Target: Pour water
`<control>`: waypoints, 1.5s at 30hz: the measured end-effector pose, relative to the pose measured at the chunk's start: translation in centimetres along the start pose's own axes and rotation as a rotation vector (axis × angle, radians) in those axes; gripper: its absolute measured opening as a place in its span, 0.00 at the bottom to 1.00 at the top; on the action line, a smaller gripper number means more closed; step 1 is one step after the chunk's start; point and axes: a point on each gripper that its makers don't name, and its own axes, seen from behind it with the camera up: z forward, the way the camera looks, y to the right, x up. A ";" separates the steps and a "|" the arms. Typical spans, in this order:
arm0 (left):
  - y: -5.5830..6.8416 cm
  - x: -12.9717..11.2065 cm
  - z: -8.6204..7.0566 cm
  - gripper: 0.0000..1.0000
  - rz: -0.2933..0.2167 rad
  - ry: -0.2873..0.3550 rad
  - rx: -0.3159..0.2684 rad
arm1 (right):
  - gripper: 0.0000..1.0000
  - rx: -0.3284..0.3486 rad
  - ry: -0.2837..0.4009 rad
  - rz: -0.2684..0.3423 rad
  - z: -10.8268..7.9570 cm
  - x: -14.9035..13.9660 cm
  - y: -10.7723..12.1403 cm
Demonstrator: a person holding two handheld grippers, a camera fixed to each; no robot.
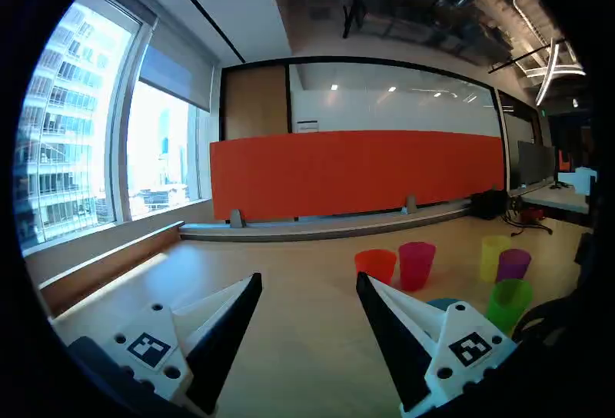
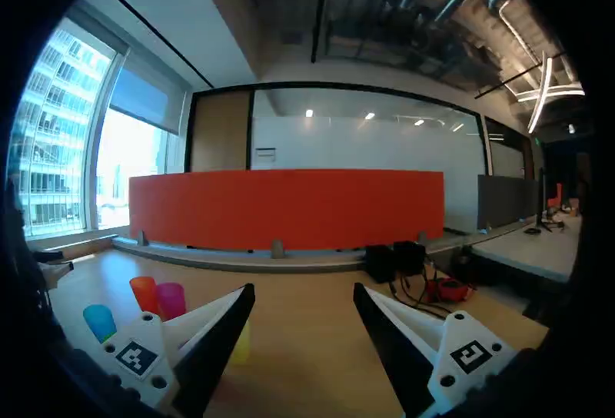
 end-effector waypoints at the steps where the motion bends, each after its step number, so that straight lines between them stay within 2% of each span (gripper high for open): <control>1: -0.1 -0.1 0.0 0.91 -0.002 0.002 0.001 | 0.99 0.001 0.001 -0.002 0.0 0.1 -0.1; 9: -0.9 -0.3 -0.5 0.91 -0.017 0.025 0.002 | 0.99 0.009 0.019 0.007 -0.1 1.1 -0.8; 17: -1.5 -1.2 -0.7 0.91 -0.021 0.022 0.002 | 0.99 0.006 0.032 0.007 -0.4 2.0 -0.8; 45: -2.3 -1.6 -1.1 0.91 -0.051 0.034 -0.006 | 0.99 -0.002 0.035 0.011 -0.4 2.3 -0.6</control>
